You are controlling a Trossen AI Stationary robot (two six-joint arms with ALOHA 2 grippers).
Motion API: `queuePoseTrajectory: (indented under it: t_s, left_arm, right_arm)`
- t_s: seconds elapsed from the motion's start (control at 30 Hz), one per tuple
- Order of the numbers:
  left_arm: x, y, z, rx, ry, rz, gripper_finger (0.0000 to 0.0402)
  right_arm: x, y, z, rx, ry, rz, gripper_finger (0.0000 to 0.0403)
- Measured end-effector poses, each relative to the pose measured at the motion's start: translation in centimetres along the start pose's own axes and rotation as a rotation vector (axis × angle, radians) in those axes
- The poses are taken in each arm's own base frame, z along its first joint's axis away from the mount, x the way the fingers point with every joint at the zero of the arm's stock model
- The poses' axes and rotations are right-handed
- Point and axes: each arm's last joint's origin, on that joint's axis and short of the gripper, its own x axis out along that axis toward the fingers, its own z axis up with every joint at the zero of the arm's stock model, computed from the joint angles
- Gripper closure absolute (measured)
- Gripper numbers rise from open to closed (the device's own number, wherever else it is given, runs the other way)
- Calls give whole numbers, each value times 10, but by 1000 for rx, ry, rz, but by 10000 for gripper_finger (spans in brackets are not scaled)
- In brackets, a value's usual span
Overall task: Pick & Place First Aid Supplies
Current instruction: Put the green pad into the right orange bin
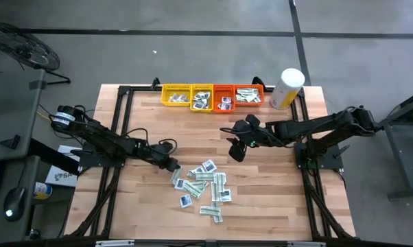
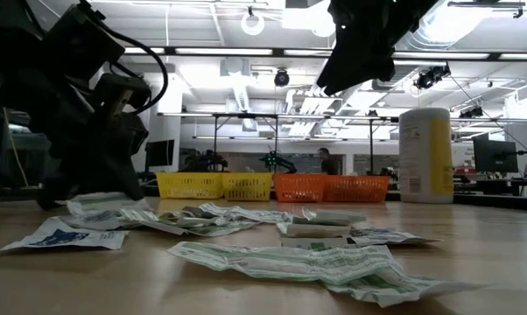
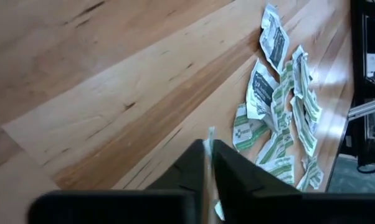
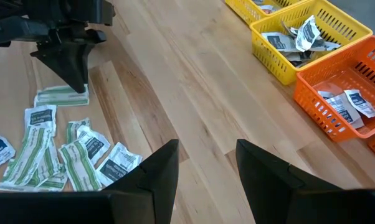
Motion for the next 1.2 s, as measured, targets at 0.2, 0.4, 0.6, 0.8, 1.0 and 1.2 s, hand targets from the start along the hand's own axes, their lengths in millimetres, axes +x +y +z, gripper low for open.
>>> queuePoseTrajectory:
  t_s: [0.2,0.4,0.6,0.8,1.0,1.2]
  left_arm:
    - [0,-1,0,29,-7,-10,397]
    - [-5,-9,3,54,-50,-92,400]
    - [-24,-32,13,154,-229,-242,400]
    - [-55,-61,27,328,-583,-422,401]
    - [-79,-76,36,449,-895,-452,401]
    - [-92,-85,39,525,-1042,-499,401]
  right_arm:
    - [0,0,0,0,2,4,249]
    - [0,0,0,-2,6,13,249]
    - [0,2,0,-1,10,43,249]
    - [0,5,8,21,-59,95,249]
    - [-4,13,25,20,-226,196,249]
    - [-9,18,43,-35,-422,238,249]
